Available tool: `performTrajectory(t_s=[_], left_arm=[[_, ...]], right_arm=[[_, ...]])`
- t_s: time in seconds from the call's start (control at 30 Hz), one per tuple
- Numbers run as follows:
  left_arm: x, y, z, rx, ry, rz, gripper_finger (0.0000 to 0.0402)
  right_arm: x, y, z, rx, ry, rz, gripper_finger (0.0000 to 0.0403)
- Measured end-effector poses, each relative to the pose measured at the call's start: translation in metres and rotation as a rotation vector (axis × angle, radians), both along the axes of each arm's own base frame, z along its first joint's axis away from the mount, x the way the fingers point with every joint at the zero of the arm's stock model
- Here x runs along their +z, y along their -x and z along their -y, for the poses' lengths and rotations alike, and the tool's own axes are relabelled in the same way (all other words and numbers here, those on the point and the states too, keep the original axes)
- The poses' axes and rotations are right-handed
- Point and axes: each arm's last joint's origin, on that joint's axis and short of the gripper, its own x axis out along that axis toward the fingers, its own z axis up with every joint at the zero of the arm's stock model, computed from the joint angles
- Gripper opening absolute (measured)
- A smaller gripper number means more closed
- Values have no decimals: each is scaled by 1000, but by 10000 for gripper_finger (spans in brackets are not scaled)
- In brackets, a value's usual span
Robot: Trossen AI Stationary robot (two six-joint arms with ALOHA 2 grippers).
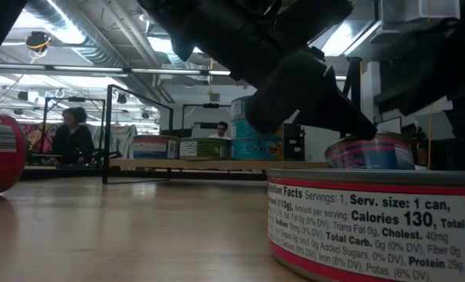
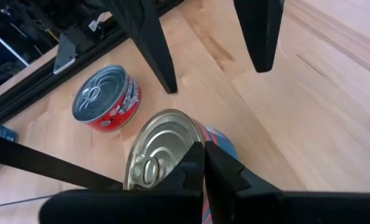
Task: Stack canned seafood by type on shelf
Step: Stack the blue-pink tuna can on top of the blue-pink tuna can on the shelf
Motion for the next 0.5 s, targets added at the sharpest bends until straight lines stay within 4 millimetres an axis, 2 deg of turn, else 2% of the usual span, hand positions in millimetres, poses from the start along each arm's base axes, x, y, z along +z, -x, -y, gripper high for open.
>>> performTrajectory(t_s=[0.1, 0.33, 0.5], left_arm=[[0, 0, 0, 6, 10, 0, 0], [0, 0, 0, 7, 11, -1, 0], [0, 0, 0, 12, 18, 0, 0]], right_arm=[[-3, 0, -2, -4, 34, 18, 298], [-31, -4, -6, -5, 115, -44, 298], [-31, -5, -5, -31, 174, 19, 298]])
